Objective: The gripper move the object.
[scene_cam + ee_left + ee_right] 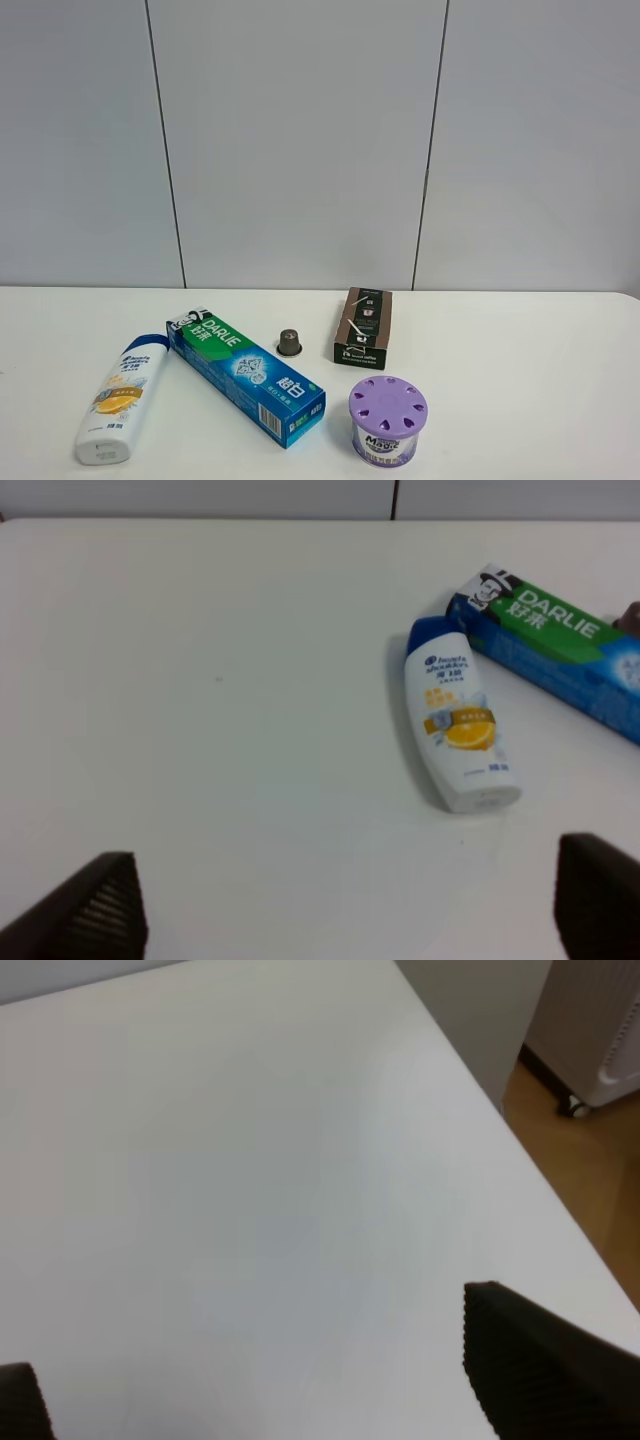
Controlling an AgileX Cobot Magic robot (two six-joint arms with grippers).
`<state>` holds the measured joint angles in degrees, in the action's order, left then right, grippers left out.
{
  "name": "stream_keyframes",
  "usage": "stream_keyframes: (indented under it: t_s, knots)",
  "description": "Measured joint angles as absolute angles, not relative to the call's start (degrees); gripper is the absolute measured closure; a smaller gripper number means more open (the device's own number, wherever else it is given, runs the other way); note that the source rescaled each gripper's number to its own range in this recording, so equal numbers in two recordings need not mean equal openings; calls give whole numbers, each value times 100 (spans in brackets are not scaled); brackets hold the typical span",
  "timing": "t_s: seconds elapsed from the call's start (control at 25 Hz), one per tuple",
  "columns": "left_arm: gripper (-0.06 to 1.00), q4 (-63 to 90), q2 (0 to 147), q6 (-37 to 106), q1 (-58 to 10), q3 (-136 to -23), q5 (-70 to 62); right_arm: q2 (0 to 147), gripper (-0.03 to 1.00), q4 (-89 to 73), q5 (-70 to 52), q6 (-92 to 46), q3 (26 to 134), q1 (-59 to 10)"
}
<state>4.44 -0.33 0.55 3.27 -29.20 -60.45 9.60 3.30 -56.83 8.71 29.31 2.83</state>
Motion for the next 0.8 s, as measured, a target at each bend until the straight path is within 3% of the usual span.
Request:
stream_keyframes:
  t_s: [0.32, 0.52, 0.8]
  knots:
    - [-6, 444, -33, 55, 327, -2920, -6045, 937, 30, 284, -6007, 819, 2788, 283]
    - [-6, 444, -33, 55, 327, -2920, -6045, 858, 53, 280, -6012, 567, 2788, 88]
    - [-6, 444, -33, 55, 327, -2920, -6045, 779, 57, 321, -6012, 552, 2788, -413]
